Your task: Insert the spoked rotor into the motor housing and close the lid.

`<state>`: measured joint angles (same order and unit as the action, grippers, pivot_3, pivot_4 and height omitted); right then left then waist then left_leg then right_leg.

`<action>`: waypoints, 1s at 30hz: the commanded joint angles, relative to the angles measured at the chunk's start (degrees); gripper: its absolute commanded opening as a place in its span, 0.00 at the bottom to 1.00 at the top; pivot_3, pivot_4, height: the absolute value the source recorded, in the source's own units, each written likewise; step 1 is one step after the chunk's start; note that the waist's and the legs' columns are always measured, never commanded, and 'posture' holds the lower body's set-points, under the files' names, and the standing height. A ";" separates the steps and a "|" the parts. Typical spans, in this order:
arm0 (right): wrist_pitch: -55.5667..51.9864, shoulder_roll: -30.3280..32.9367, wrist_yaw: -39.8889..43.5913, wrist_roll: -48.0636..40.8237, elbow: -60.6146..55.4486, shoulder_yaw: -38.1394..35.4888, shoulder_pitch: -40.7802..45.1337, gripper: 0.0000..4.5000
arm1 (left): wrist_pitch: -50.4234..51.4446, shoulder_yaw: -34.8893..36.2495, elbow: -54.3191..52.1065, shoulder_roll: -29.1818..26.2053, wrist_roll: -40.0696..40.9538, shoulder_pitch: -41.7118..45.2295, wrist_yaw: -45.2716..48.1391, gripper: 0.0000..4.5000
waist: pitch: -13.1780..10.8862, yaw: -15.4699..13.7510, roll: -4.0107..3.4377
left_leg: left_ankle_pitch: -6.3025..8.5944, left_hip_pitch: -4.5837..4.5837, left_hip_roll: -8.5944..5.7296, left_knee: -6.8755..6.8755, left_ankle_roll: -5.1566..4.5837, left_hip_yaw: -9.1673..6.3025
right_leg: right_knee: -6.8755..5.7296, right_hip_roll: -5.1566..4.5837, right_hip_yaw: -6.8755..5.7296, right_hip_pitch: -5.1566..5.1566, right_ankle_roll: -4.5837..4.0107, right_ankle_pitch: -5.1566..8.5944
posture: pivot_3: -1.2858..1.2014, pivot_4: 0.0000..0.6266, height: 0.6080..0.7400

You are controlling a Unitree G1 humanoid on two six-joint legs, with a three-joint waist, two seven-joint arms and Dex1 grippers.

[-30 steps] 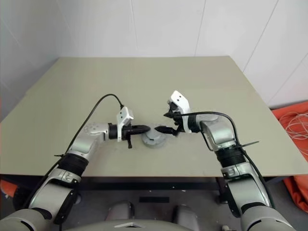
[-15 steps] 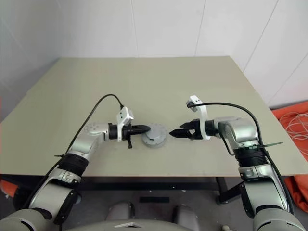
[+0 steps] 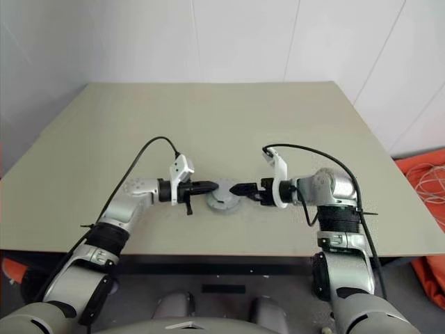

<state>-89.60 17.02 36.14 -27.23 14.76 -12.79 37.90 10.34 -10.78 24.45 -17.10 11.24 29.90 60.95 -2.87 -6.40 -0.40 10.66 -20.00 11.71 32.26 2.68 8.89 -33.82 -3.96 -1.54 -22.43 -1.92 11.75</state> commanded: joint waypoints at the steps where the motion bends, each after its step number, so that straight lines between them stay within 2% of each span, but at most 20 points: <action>1: -0.43 -0.83 -3.68 0.26 -0.09 -2.70 1.48 0.99 | 1.09 -1.31 0.20 0.01 -1.11 -1.20 -0.13 0.00 | 0.00 -0.06 0.00 | 0.00 0.00 0.00 -0.01 0.00 0.00 | 0.00 0.00 0.00 0.01 0.00 0.00 | 0.52 0.00 1.00; 8: -2.33 -2.21 -6.47 -0.99 1.90 -6.73 2.23 0.99 | 1.19 -1.39 0.05 0.33 -1.09 -1.27 -0.24 0.00 | 0.01 -0.71 -0.01 | -0.10 0.11 0.01 -0.02 0.17 0.01 | -0.03 -0.02 0.00 0.05 0.05 0.01 | 0.52 0.00 1.00; 11: -2.90 -1.27 -5.76 -4.12 3.64 -6.56 1.78 0.99 | 1.17 -1.42 -0.02 0.36 -1.18 -1.33 -0.29 0.00 | 0.01 -0.82 -0.02 | -0.13 0.12 0.01 -0.04 0.22 0.01 | -0.05 -0.02 0.00 0.05 0.22 0.11 | 0.52 0.00 1.00; 19: -2.90 -0.96 -7.28 -14.58 5.09 -5.79 1.01 0.99 | 1.44 -1.30 -0.68 0.18 -1.12 -1.75 -0.37 0.00 | 0.01 -0.88 -0.05 | -0.13 0.06 0.01 -0.08 0.22 0.01 | -0.05 -0.02 -0.03 0.01 0.03 0.00 | 0.52 0.00 1.00; 24: -2.90 -3.94 -11.33 -17.59 6.52 -9.09 1.61 0.99 | 1.51 -1.23 -0.74 0.00 -1.10 -1.81 -0.32 0.00 | 0.00 -0.79 -0.06 | -0.14 0.07 0.03 -0.07 0.23 0.01 | -0.06 -0.02 -0.03 0.00 0.04 0.00 | 0.52 0.00 1.00; 30: -2.90 -10.02 -16.97 -19.90 6.19 -16.77 2.42 0.99 | 1.74 -1.34 -1.18 -0.10 -1.07 -2.10 -0.30 0.00 | 0.00 -0.70 -0.07 | -0.17 0.01 0.05 -0.08 0.29 0.04 | -0.16 -0.01 -0.03 -0.18 0.04 0.00 | 0.52 0.00 1.00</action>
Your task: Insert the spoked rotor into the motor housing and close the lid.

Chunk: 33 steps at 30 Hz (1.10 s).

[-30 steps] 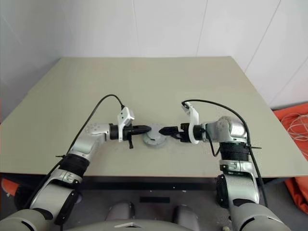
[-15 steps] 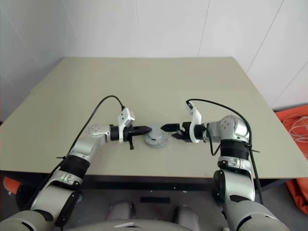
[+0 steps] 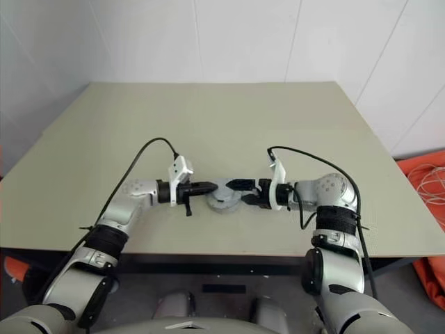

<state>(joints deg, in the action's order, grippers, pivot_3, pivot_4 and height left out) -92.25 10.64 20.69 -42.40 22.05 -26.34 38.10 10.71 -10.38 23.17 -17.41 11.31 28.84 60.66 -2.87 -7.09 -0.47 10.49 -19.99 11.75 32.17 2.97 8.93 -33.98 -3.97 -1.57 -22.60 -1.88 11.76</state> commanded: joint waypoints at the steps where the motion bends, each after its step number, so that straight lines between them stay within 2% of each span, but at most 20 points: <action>1: -0.25 -4.60 -2.56 -5.25 -1.29 -4.65 2.42 0.99 | 1.42 -1.75 0.05 0.24 -1.12 -1.07 -0.05 0.00 | 0.00 0.01 0.00 | -0.01 0.00 0.00 -0.01 0.01 0.01 | -0.01 0.00 0.00 -0.02 0.00 0.00 | 0.52 0.00 1.00; 4: -0.25 -6.10 -5.09 -7.34 -1.61 -6.76 2.88 0.99 | 1.58 -1.83 -0.11 0.36 -1.12 -1.19 -0.05 0.00 | 0.00 0.14 -0.01 | -0.02 -0.02 0.01 -0.02 0.04 0.03 | -0.02 0.00 0.01 -0.09 0.00 0.00 | 0.52 0.00 1.00; 10: -0.25 -5.84 -9.52 -11.40 -2.23 -5.17 1.70 0.99 | 1.46 -2.02 0.12 0.82 -1.25 -1.02 -0.22 0.00 | -0.01 0.17 -0.03 | -0.03 -0.02 0.03 -0.09 0.06 0.06 | -0.04 0.02 0.01 -0.15 0.00 0.00 | 0.52 0.00 1.00; 15: -0.25 -2.82 -11.70 -17.69 -2.44 0.96 -1.30 0.99 | 1.38 -2.00 0.03 0.81 -1.27 -1.15 -0.27 0.00 | -0.01 0.15 -0.03 | -0.03 -0.02 0.03 -0.10 0.06 0.07 | -0.02 0.01 0.02 -0.15 0.02 0.01 | 0.52 0.00 1.00; 18: -0.25 -1.04 -12.91 -21.10 -2.03 3.62 -2.20 0.87 | 1.27 -1.98 0.11 0.72 -1.33 -1.20 -0.28 0.00 | -0.01 0.20 -0.06 | -0.04 -0.01 0.03 -0.12 0.06 0.08 | -0.02 0.02 0.02 -0.15 0.02 0.02 | 0.52 0.00 1.00; 24: -0.25 -0.96 -15.55 -22.69 -0.97 2.88 -1.52 0.43 | 1.24 -1.85 -0.13 0.70 -1.32 -1.42 -0.44 0.00 | -0.01 0.21 -0.08 | -0.06 0.00 0.02 -0.11 0.11 0.08 | -0.03 0.01 0.03 -0.14 0.34 0.20 | 0.52 0.00 1.00; 27: -0.25 -1.76 -16.76 -22.27 -0.71 1.13 -0.76 0.26 | 1.29 -1.86 -0.36 0.67 -1.30 -1.60 -0.46 0.00 | -0.01 0.30 -0.08 | -0.08 0.01 0.03 -0.11 0.14 0.07 | -0.03 0.02 0.03 -0.14 0.36 0.21 | 0.52 0.00 1.00; 33: -0.25 -2.89 -18.76 -22.86 -1.22 -0.55 -0.83 0.26 | 1.32 -2.00 -0.47 0.70 -1.29 -1.61 -0.46 0.00 | -0.01 0.56 -0.08 | -0.12 0.03 0.03 -0.11 0.21 0.07 | -0.11 0.01 0.03 -0.16 0.37 0.21 | 0.52 0.00 1.00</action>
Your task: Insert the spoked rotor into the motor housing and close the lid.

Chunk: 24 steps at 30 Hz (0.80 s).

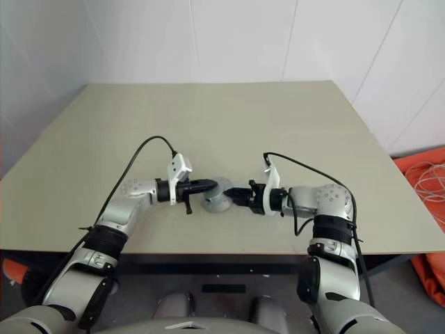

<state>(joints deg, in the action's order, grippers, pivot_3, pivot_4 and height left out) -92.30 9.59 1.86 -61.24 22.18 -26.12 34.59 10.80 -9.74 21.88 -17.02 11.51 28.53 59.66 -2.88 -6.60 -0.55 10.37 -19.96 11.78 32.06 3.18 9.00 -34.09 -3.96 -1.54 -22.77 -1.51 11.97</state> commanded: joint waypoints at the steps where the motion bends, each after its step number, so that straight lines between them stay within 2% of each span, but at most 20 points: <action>1: -0.20 -1.90 -0.14 -4.16 -1.45 -0.80 2.49 0.26 | 1.24 -2.64 0.89 0.36 -1.49 -1.23 0.54 0.00 | 0.00 0.16 0.00 | -0.01 0.00 0.00 0.00 0.02 0.00 | -0.02 0.00 0.00 0.00 0.00 0.00 | 0.52 0.00 1.00; 8: -0.20 -1.59 -1.13 -5.64 -1.63 -0.47 1.78 0.26 | 1.54 -2.04 0.78 0.67 -0.95 -1.00 0.22 0.00 | 0.00 0.42 0.00 | -0.04 -0.02 -0.02 0.00 0.07 -0.01 | -0.04 -0.03 0.00 0.00 0.01 0.01 | 0.52 0.00 1.00; 12: -0.20 -1.22 -0.97 -4.42 -1.50 -1.25 1.86 0.26 | 3.58 1.43 -1.78 1.77 2.28 -0.76 -1.65 0.00 | 0.00 0.51 0.00 | -0.04 -0.07 -0.02 0.00 0.07 -0.01 | -0.05 -0.03 0.00 -0.05 0.01 0.00 | 0.52 0.00 1.00; 18: 0.87 -1.15 -0.49 -1.17 -0.41 -4.20 2.74 0.26 | 14.59 10.62 -15.43 3.33 14.56 -3.21 -6.71 0.00 | -0.17 0.79 0.02 | -0.04 -0.42 -0.04 0.11 0.07 -0.01 | -0.45 -0.04 0.00 -0.51 -0.46 -0.14 | 0.52 0.00 1.00; 24: 2.80 -1.56 0.36 1.25 0.36 -5.47 3.52 0.26 | 26.52 20.90 -29.93 5.59 27.92 -10.46 -19.06 0.00 | -0.19 0.87 0.00 | -0.04 -0.62 -0.04 0.14 0.07 -0.06 | -0.60 -0.02 -0.06 -0.64 -0.64 -0.02 | 0.52 0.00 1.00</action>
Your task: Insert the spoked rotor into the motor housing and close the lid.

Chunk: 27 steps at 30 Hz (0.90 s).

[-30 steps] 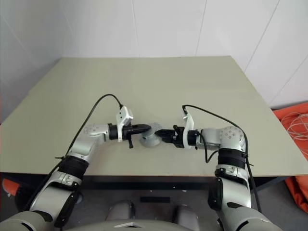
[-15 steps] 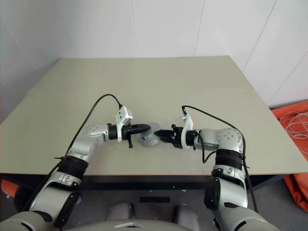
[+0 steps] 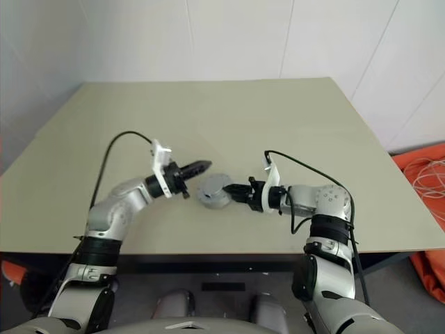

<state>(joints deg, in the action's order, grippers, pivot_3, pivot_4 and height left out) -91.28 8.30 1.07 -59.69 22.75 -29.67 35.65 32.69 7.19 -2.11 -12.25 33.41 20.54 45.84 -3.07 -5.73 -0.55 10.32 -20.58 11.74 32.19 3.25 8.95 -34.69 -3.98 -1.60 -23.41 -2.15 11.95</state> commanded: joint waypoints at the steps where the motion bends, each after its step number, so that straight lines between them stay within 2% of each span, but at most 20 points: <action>1: 2.06 -0.46 1.24 -0.16 -0.05 -2.36 2.85 0.26 | 7.17 5.80 -7.75 1.55 8.97 -4.16 -7.87 0.00 | 0.00 0.05 -0.01 | 0.00 0.01 0.00 0.01 0.00 0.00 | 0.00 0.00 0.00 0.00 0.01 0.00 | 0.52 0.00 1.00; 4: 2.02 -0.99 1.77 -0.14 0.03 -3.30 4.11 0.26 | 14.35 9.05 -13.10 2.34 16.35 -11.64 -13.55 0.00 | -0.01 0.21 0.00 | 0.00 0.01 0.00 0.07 0.00 -0.01 | 0.00 0.00 0.00 -0.01 0.06 0.03 | 0.52 0.00 1.00; 7: 0.91 -1.93 1.70 -0.24 -0.52 -3.89 5.38 0.26 | 19.58 11.34 -16.25 3.53 24.11 -18.26 -18.25 0.12 | -0.04 0.17 0.03 | 0.00 -0.01 -0.01 0.07 0.00 -0.02 | 0.00 0.05 0.00 -0.03 0.41 0.24 | 0.52 0.00 1.00; 14: -0.88 -4.74 0.75 -0.25 -1.89 -5.93 8.11 0.26 | 23.51 15.26 -16.95 8.37 41.61 -27.19 -30.05 0.63 | -0.06 0.02 0.04 | -0.03 -0.02 0.08 0.14 0.05 -0.20 | 0.01 0.46 0.02 0.02 0.47 0.28 | 0.52 0.00 1.00; 19: -1.22 -5.74 -0.11 -1.14 -2.99 -6.82 8.70 0.26 | 21.89 15.79 -15.14 10.19 51.14 -29.21 -37.10 1.00 | -0.07 -0.05 0.07 | -0.03 -0.06 0.10 0.18 0.06 -0.26 | 0.04 0.53 0.05 0.03 0.50 0.28 | 0.52 0.00 1.00; 27: -1.22 -7.34 -2.46 -5.11 -4.82 -6.31 7.97 0.26 | 19.26 14.07 -10.80 10.31 58.18 -27.55 -41.04 1.00 | -0.07 -0.01 0.08 | -0.05 -0.02 0.15 0.19 0.09 -0.28 | 0.03 0.65 0.09 0.04 0.53 0.26 | 0.52 0.00 1.00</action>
<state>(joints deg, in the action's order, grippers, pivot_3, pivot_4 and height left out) -92.04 1.63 -1.76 -59.93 21.20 -35.75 41.72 53.28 21.67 -12.97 -2.03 89.00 -8.49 5.02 -3.14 -5.74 -0.47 10.27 -20.60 11.89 32.39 3.35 8.66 -34.67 -3.33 -1.51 -23.37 -1.61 12.21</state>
